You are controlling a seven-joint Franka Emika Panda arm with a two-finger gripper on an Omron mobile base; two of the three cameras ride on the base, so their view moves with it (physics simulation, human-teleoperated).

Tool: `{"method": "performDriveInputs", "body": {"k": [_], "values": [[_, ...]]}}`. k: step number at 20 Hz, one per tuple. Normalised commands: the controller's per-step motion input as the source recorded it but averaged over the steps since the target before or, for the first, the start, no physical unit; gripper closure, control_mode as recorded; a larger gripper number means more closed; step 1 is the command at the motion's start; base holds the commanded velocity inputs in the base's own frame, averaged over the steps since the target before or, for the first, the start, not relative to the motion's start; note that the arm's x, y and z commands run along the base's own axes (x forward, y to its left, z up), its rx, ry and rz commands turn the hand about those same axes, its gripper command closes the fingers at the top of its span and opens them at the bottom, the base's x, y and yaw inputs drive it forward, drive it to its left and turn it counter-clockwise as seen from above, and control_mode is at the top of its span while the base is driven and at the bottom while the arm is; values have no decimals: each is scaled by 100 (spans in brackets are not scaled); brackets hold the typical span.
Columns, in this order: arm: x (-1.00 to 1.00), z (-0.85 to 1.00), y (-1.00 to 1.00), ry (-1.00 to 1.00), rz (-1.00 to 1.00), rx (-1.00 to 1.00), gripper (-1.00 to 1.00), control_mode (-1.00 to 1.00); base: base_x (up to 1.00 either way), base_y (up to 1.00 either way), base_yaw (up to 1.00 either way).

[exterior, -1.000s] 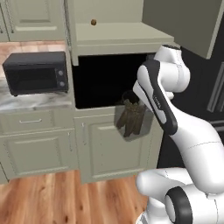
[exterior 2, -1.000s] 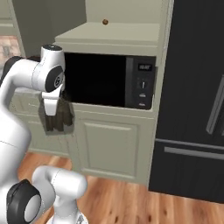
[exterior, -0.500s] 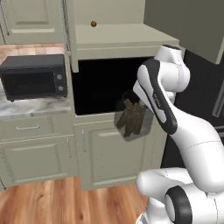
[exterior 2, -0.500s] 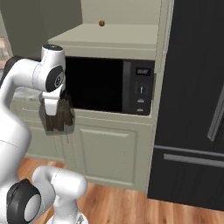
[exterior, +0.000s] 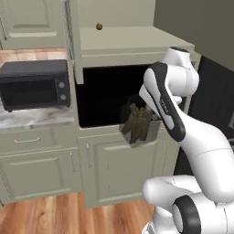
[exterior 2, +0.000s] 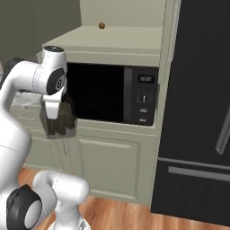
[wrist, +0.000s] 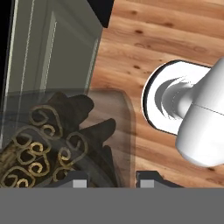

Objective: Pick the jar and jar from the dining table and place them in the open cabinet. Close the cabinet after placing the objects.

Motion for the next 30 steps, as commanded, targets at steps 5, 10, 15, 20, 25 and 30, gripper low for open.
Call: {"method": "performDriveInputs", "body": {"k": [5,10,15,20,25,30], "values": [[0,0,0,0,0,0,100,100,53,3,0],[0,0,0,0,0,0,100,100,39,5,0],[0,0,0,0,0,0,100,100,17,3,0],[0,0,0,0,0,0,100,100,0,0,0],[-5,12,-4,-1,-1,0,100,-100,0,0,0],[-6,40,-21,-4,-1,0,100,-100,0,0,0]]}}
